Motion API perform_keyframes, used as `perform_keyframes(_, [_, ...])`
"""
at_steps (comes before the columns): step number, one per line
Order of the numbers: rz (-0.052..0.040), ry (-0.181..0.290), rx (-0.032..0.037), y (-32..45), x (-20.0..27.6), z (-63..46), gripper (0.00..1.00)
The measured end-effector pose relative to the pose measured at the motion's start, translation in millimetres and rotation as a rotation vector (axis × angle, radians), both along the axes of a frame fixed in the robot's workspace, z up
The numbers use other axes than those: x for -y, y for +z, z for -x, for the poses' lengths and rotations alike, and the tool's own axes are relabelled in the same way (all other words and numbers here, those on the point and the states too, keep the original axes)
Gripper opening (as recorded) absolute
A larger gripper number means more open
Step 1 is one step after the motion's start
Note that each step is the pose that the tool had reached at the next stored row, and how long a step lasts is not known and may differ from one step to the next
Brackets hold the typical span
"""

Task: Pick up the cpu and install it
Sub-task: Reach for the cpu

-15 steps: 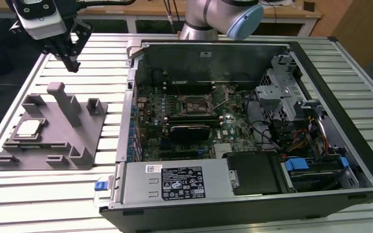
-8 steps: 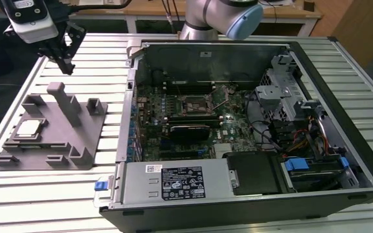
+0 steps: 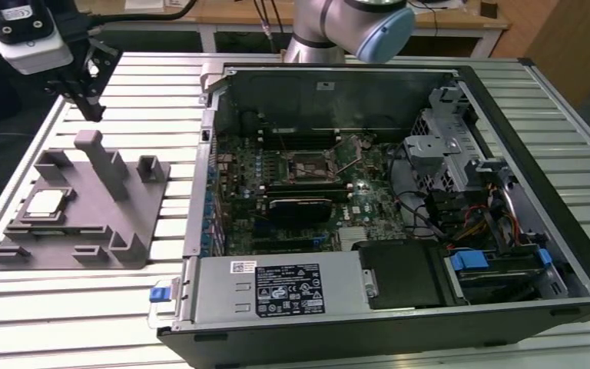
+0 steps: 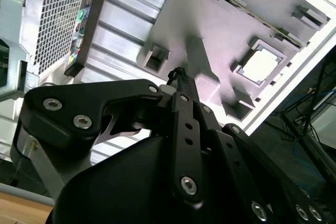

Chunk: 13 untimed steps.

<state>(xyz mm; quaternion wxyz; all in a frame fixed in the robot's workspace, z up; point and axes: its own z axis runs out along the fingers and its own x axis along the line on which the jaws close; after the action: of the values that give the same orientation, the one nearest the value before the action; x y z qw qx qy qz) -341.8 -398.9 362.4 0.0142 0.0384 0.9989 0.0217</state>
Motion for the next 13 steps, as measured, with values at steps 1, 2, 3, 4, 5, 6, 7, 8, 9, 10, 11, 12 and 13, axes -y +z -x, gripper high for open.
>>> perform_keyframes(1, [0.0, 0.0, 0.0, -0.6, 0.0, 2.0, 0.11])
perform_keyframes(2, [0.0, 0.0, 0.0, -1.2, 0.0, 4.0, 0.11])
perform_keyframes(3, [0.0, 0.0, 0.0, -1.7, 0.0, 5.8, 0.11])
perform_keyframes(4, [0.0001, 0.0, 0.0, -2.3, 0.0, 7.7, 0.11])
perform_keyframes(5, [0.0, 0.0, 0.0001, -3.0, 0.0, 9.7, 0.11])
perform_keyframes(6, [0.0, 0.0, 0.0, -3.6, 0.0, 11.6, 0.11])
perform_keyframes(7, [0.0, 0.0, 0.0001, -4.2, 0.0, 13.3, 0.11])
perform_keyframes(8, [-0.0001, 0.0, 0.0001, -4.8, 0.0, 15.0, 0.11])
perform_keyframes(9, [0.0, 0.0, 0.0001, -5.3, 0.0, 16.7, 0.11])
perform_keyframes(10, [0.0, 0.0, 0.0, -5.8, 0.0, 18.3, 0.11])
perform_keyframes(11, [0.0, 0.0, 0.0, -6.2, 0.0, 19.7, 0.11])
perform_keyframes(12, [-0.0001, 0.0, 0.0001, -6.7, 0.0, 21.0, 0.11])
perform_keyframes(13, [0.0, 0.0, 0.0, -7.2, 0.0, 22.2, 0.11])
